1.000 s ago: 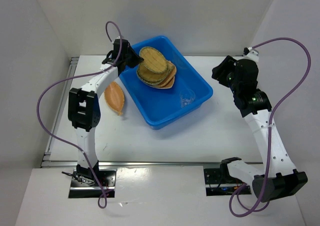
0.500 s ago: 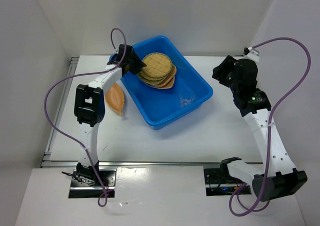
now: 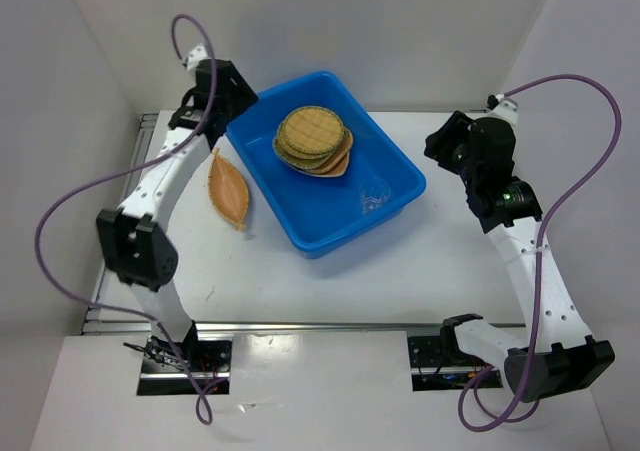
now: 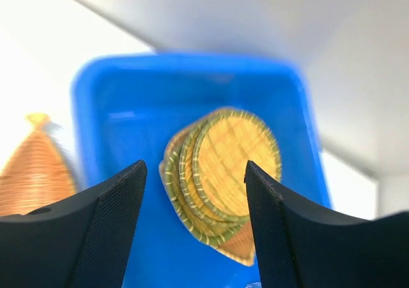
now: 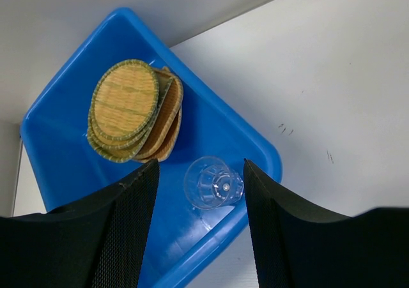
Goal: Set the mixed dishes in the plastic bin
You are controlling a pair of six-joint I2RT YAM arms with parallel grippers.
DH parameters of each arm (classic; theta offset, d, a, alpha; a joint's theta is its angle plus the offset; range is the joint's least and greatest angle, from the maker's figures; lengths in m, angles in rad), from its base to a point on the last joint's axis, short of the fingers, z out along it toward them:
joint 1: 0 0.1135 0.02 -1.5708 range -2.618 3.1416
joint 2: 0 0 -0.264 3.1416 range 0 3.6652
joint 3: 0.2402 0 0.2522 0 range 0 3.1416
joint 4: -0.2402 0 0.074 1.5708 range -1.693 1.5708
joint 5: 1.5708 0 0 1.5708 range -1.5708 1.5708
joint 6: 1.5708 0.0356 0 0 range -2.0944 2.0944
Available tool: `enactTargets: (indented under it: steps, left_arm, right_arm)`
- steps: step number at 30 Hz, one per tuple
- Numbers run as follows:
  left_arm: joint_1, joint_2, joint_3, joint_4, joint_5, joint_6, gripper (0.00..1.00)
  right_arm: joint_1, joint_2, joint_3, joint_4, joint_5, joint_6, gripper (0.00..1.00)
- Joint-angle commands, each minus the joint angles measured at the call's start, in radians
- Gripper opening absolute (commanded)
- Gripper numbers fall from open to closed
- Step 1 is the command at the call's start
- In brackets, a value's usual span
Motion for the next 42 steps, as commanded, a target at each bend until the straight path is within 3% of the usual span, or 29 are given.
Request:
enactTargets:
  steps: [1,6,12,25,31,33,41,42]
  left_arm:
    - [0.043,-0.176,-0.13,0.023,-0.118,0.055,0.71]
    - [0.142,-0.262,-0.377,0.012,-0.092,-0.017,0.71]
    - [0.218,-0.253,-0.59,0.003,-0.016,-0.092,0.71]
    - [0.246,-0.158,-0.732,0.067,0.088,-0.12,0.71]
    - [0.246,-0.086,-0.753,0.112,0.158,-0.12,0.65]
    - [0.246,-0.086,-0.765,0.139,0.17,-0.131,0.61]
    - [0.246,-0.055,-0.766,0.172,0.198,-0.152,0.19]
    - [0.246,-0.055,-0.766,0.172,0.198,-0.152,0.04]
  right_arm:
    - [-0.003,0.0,-0.015,0.036,-0.008,-0.021,0.61]
    - [-0.003,-0.019,-0.024,0.036,-0.018,-0.021,0.61]
    - [-0.003,-0.057,-0.053,0.026,-0.018,-0.021,0.62]
    - [-0.003,-0.077,-0.062,0.017,-0.018,-0.021,0.62]
    - [-0.003,-0.077,-0.053,0.017,-0.008,-0.021,0.62]
    - [-0.003,-0.068,-0.053,0.017,-0.008,-0.021,0.62]
    - [-0.003,-0.049,-0.044,0.017,0.001,-0.031,0.62]
    - [-0.003,-0.049,-0.044,0.017,0.001,-0.031,0.62]
